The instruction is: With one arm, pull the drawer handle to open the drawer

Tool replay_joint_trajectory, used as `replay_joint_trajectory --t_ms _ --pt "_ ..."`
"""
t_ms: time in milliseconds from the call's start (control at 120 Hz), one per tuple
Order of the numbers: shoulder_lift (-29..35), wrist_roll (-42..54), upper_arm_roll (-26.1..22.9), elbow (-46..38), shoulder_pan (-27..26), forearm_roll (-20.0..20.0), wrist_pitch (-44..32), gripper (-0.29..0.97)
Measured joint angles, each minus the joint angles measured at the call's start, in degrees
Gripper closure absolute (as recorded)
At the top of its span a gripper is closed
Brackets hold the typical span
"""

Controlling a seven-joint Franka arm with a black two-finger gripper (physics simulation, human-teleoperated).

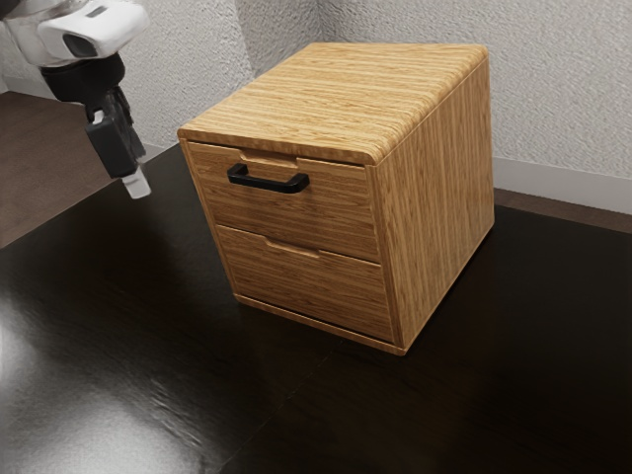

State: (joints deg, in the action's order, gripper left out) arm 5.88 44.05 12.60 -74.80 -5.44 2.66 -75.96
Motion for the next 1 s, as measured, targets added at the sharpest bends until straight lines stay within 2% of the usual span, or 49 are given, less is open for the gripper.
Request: replay_joint_trajectory --t_ms 50,167,292,533,708,800,1000 --pt "0.62 3.78 -0.2 -1.96 0.06 -0.1 -1.36 0.02" --pt "3.8 11.73 -4.88 -8.57 0.71 0.14 -8.09 0.02" --pt "4.24 18.73 -8.63 -12.92 0.4 0.3 -16.66 0.02" --pt "6.72 28.43 -9.34 -20.96 1.72 4.58 -34.16 0.02" --pt "12.58 33.23 -9.27 -31.78 1.83 5.72 -45.37 0.02" --pt "14.84 35.27 -9.4 -33.8 1.65 6.6 -46.77 0.02" --pt "14.59 38.93 -9.56 -33.08 1.65 7.52 -44.47 0.03"
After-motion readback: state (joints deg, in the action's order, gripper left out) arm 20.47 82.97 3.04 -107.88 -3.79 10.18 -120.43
